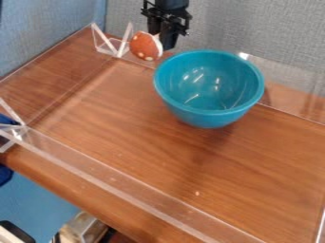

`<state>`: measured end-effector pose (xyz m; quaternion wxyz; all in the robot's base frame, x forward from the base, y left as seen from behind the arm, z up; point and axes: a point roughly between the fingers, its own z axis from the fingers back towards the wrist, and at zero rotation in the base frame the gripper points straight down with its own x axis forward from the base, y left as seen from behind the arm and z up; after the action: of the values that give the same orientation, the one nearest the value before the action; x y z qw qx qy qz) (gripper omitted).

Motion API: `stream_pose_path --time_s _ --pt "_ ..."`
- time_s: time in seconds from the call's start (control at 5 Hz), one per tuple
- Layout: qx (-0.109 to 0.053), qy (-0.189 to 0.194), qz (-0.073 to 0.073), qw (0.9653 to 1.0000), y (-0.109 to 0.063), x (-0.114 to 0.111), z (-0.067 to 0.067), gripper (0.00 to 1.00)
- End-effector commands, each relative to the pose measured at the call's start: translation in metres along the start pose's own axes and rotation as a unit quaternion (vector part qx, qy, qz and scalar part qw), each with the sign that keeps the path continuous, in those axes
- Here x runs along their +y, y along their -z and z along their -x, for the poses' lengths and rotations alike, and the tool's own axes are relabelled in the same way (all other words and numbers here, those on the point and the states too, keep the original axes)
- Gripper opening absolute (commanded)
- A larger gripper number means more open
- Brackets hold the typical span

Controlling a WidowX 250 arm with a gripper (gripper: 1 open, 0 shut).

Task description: Put the mushroom in the blue bowl

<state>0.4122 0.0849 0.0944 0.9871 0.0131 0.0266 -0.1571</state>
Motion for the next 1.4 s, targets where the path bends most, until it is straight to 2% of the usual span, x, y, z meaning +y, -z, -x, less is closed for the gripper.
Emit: stream_pose_path --time_s 0.0,1.0,1.2 --pt "-0.028 -0.009 -0.016 0.9994 -0.023 0.014 0.001 0.0" --pt "-0.014 -0.028 -0.019 0.9993 -0.017 0.044 0.011 0.0" --pt "-0.016 -0.017 -0.022 0.9995 -0.024 0.038 0.011 0.0"
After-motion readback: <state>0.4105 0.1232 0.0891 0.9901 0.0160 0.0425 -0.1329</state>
